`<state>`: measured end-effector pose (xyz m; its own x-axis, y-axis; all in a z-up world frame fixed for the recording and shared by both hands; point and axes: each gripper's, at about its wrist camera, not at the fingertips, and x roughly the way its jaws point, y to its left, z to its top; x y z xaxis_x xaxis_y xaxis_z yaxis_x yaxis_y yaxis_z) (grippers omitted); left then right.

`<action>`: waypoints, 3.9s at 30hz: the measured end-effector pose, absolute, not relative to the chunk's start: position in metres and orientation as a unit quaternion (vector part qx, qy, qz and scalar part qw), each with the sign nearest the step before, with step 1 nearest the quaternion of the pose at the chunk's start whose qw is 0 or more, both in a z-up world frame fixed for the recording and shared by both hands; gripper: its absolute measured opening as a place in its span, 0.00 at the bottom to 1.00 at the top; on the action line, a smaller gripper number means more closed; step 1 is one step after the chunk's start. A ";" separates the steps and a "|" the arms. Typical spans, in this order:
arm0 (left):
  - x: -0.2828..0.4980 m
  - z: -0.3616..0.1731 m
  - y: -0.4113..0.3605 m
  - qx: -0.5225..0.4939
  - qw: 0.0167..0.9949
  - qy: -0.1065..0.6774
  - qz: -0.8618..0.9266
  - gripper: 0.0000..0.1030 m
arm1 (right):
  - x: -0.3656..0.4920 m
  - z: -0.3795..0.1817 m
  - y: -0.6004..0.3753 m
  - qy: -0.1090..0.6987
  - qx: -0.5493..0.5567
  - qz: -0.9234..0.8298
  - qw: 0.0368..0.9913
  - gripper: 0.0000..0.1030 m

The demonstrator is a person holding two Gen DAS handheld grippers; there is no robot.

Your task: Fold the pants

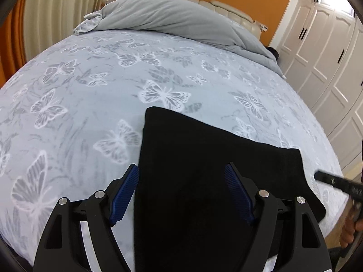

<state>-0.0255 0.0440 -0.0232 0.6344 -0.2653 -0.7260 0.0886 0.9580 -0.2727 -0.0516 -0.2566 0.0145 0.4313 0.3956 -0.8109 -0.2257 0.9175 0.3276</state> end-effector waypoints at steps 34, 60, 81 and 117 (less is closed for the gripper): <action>-0.045 -0.015 0.044 -0.175 0.868 0.455 -0.096 0.80 | -0.060 -0.016 -0.252 0.506 0.144 0.069 0.848 0.62; -0.033 -0.083 0.065 -0.214 0.801 0.545 -0.125 0.89 | -0.009 -0.055 -0.286 0.581 0.199 0.116 0.780 0.96; -0.055 -0.076 0.060 -0.207 0.810 0.537 -0.109 0.74 | -0.033 -0.043 -0.266 0.555 0.210 0.138 0.793 0.75; -0.156 0.083 0.049 -0.124 0.881 0.420 -0.179 0.29 | -0.157 0.104 -0.221 0.398 0.173 0.216 0.875 0.38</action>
<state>-0.1563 0.0493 0.0826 0.5840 -0.4188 -0.6954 0.2104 0.9054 -0.3687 -0.1572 -0.2208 0.1036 0.5897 0.5164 -0.6210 -0.2409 0.8464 0.4750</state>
